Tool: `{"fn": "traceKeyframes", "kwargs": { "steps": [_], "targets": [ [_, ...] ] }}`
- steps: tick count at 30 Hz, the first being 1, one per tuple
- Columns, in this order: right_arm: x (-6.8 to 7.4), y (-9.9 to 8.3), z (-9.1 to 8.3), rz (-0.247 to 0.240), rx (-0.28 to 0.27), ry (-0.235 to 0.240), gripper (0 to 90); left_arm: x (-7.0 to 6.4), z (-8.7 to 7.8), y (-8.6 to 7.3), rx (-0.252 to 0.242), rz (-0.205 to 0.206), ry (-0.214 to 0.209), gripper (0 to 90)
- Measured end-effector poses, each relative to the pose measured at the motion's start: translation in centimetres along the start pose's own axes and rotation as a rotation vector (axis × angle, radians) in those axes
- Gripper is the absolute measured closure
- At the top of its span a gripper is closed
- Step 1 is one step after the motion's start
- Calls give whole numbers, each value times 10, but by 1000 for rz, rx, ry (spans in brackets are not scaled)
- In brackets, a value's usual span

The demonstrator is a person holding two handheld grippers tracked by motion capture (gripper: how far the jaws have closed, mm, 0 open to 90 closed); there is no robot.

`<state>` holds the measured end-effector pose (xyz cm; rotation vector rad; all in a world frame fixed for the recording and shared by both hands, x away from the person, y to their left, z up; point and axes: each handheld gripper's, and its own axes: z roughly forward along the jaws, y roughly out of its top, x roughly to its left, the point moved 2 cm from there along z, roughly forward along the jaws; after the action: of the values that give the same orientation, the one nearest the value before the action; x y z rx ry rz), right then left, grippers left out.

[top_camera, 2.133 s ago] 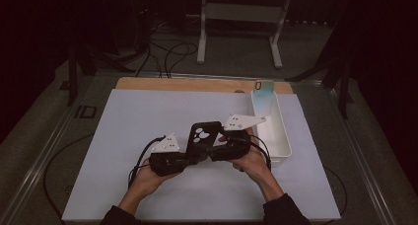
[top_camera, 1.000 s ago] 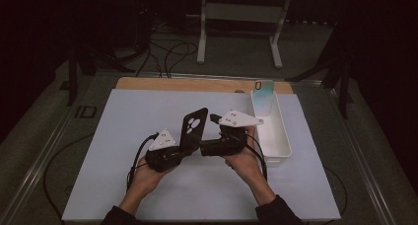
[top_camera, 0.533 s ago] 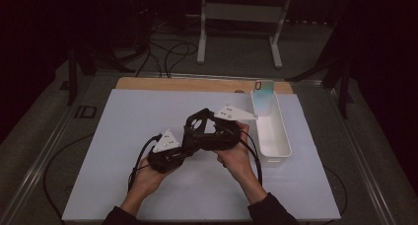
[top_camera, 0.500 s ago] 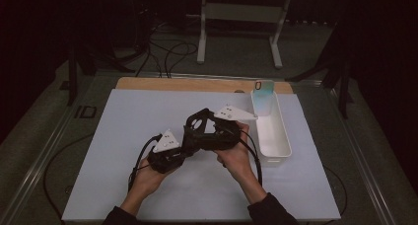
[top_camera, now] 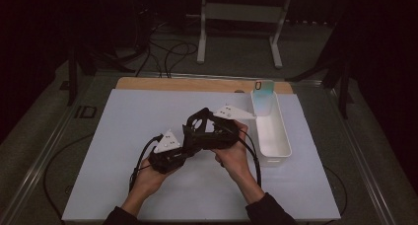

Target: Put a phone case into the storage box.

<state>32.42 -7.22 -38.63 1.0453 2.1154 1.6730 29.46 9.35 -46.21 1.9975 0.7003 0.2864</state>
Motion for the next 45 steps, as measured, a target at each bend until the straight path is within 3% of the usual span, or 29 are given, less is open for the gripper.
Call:
{"fn": "traceKeyframes", "kwargs": {
  "steps": [10,13,16,17,18,19,22,28,31,33,36,40,45],
  "targets": [
    [0,0,-1,19,7,-15,134,0,1,-1,3,-5,1,848],
    [0,0,-1,25,10,-4,139,2,1,-1,-1,-10,-1,791],
    [0,-1,-1,16,13,-7,141,4,-1,-1,-9,-13,-7,718],
    [1,-1,-1,9,17,-9,142,5,-2,-1,-13,-17,-14,644],
    [1,-1,-1,9,17,-9,142,5,-2,-1,-14,-19,-16,644],
    [1,-1,-1,11,17,-9,142,6,-3,-1,-16,-25,-17,550],
    [1,0,-1,16,13,-8,142,10,-4,-1,-27,-53,-12,428],
    [-2,1,-4,13,5,-25,142,12,-11,1,-59,-61,32,275],
    [-5,1,-6,20,-1,-32,142,14,-15,1,-70,-67,67,140],
    [-6,1,-6,19,-2,-35,142,16,-18,1,-79,-72,91,122],
    [-9,2,-8,25,-2,-41,142,20,-23,1,-106,-82,119,28],
    [-11,2,-9,20,-1,-48,142,26,-32,1,-145,-91,143,4],
    [-15,5,-14,11,-4,-64,142,28,-42,-1,-176,-77,202,1]
  ]
}}
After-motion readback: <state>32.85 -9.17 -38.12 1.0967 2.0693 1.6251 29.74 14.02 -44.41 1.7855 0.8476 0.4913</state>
